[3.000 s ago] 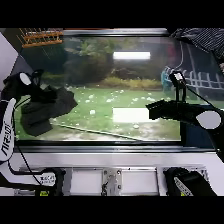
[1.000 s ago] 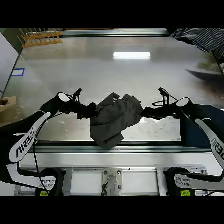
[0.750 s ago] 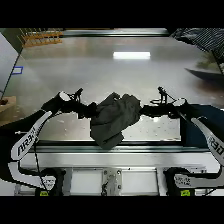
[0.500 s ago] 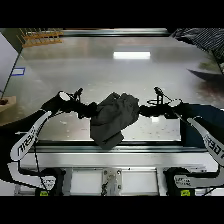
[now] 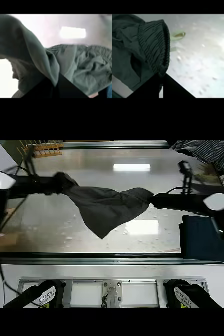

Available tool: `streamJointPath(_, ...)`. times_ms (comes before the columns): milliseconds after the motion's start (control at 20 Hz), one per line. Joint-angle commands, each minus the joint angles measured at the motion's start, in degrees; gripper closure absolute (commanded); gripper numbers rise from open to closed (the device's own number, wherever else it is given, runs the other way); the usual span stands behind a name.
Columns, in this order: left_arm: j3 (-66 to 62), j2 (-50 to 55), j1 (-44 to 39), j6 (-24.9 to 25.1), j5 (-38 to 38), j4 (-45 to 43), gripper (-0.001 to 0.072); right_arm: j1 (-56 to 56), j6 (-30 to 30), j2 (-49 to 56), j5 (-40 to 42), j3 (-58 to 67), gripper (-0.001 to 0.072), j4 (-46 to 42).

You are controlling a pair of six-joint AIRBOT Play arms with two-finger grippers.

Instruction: Fold the clothes and pants, and hang the long-sleeved shirts on hangers.

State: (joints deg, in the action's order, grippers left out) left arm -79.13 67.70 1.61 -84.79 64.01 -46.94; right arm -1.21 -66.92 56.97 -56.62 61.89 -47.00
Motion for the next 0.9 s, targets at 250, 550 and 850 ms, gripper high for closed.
streamJointPath(250,-7.48,-16.63,-5.66,-1.64,-1.84,-8.35,0.0704,0.02,-18.73,-19.58,-14.29,1.66,0.0693,-3.85)
streamJointPath(550,-13.81,-2.75,-11.76,-3.08,-5.92,-13.53,0.0704,0.00,-28.11,-18.12,-17.33,-2.91,0.0693,-7.80)
streamJointPath(850,-31.08,26.62,-14.75,-6.03,-5.79,-13.46,0.0532,0.07,-32.26,-11.32,-7.74,-9.84,0.0693,-25.22)
